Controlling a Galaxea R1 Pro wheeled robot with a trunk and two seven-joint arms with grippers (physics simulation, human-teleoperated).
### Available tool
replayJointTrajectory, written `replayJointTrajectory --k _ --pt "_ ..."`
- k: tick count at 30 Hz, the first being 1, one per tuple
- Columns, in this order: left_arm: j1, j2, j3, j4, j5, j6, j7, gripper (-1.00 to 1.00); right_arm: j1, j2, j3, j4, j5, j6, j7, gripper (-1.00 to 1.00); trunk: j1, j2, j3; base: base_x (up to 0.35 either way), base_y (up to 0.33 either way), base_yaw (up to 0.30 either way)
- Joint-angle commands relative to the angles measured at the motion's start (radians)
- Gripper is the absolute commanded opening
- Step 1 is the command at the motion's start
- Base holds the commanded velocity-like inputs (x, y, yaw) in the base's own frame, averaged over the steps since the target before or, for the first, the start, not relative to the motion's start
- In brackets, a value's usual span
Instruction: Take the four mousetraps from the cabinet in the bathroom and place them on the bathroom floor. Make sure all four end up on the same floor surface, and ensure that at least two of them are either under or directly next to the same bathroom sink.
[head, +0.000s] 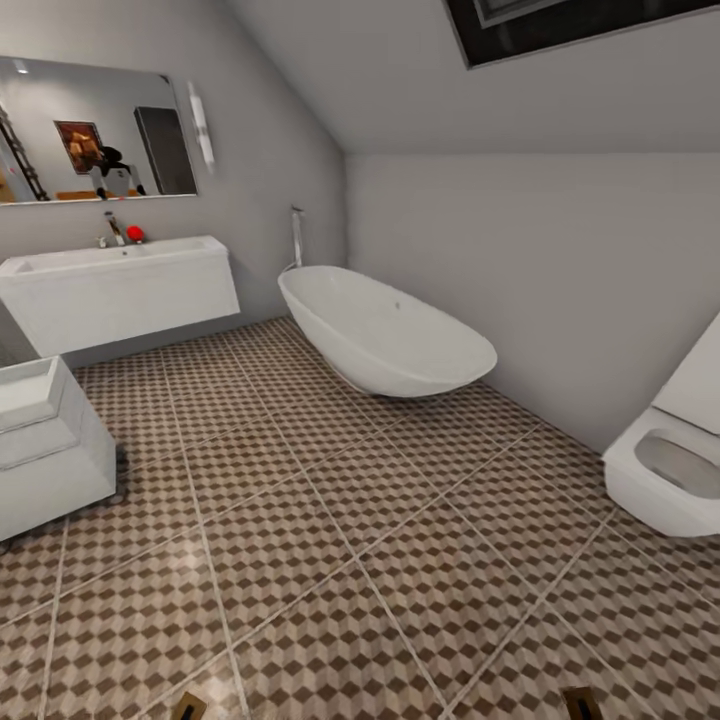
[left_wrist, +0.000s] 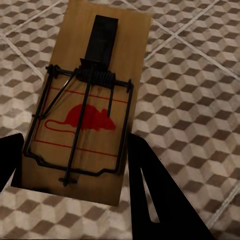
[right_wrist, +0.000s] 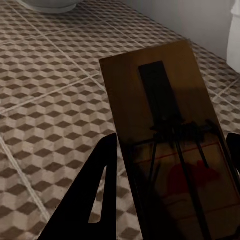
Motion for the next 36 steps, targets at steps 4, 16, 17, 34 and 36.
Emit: replayJointTrajectory --k 4,16,17,34,36 --pt "-0.002 0.0 -0.005 0.004 0.007 -0.005 -0.003 -1.0 0.0 0.0 0.007 0.0 -0.004 -0.002 -0.003 -1.0 0.0 0.0 -0.001 0.0 0.0 0.287" --pt "-0.002 0.0 -0.005 0.004 0.007 -0.005 -0.003 -1.0 0.0 0.0 0.007 0.0 -0.004 -0.002 -0.003 -1.0 0.0 0.0 -0.001 0.0 0.0 0.287" --pt "-0.002 0.0 -0.005 0.004 0.007 -0.005 -0.003 -1.0 0.0 0.0 0.007 0.0 -0.004 -0.002 -0.003 -1.0 0.0 0.0 -0.001 0.0 0.0 0.287" --pt "-0.001 0.0 -0.005 0.004 0.007 -0.005 -0.003 -1.0 0.0 0.0 0.007 0.0 -0.004 -0.002 -0.003 -1.0 0.0 0.0 -0.007 0.0 0.0 0.235" --pt "-0.002 0.0 -0.005 0.004 0.007 -0.005 -0.003 -1.0 0.0 0.0 0.007 0.0 -0.004 -0.002 -0.003 -1.0 0.0 0.0 -0.007 0.0 0.0 0.057"
